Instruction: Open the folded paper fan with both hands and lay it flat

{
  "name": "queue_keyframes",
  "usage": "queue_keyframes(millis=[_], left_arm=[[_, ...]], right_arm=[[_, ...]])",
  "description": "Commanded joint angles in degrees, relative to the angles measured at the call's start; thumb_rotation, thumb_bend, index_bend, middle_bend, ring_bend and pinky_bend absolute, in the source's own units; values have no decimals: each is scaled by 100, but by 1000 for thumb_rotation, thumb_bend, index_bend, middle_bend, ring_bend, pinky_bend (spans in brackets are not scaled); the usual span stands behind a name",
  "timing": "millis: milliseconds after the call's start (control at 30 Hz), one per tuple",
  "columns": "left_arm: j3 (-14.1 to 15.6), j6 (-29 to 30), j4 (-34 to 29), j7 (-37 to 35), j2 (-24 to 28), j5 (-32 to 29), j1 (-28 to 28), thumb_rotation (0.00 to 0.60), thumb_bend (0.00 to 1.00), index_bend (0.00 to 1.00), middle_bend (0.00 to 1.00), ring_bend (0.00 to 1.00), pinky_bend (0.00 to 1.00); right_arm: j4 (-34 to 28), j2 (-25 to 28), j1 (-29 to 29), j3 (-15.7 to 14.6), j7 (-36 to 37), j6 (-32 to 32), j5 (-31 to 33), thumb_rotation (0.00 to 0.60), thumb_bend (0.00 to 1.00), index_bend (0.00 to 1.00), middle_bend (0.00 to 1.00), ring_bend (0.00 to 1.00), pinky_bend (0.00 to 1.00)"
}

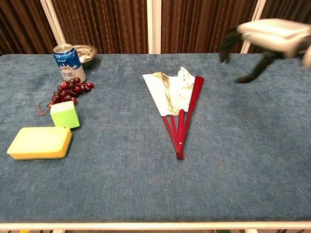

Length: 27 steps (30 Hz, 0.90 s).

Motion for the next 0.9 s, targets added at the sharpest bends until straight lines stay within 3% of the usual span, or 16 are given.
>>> queue_keyframes(millis=[33, 433, 900], left_arm=[[-12, -19, -5, -6, 2, -13, -13, 600, 106, 140, 162, 44, 94], [21, -113, 18, -207, -22, -33, -20, 600, 106, 140, 162, 44, 94], [69, -218, 67, -575, -32, -61, 1, 600, 106, 140, 162, 44, 94]], right_arm=[[602, -589, 358, -45, -200, -249, -9, 600, 63, 464, 371, 110, 121], [2277, -1890, 685, -387, 16, -49, -136, 600, 59, 464, 360, 105, 121], [3771, -2843, 947, -651, 659, 125, -270, 600, 66, 450, 349, 71, 84]])
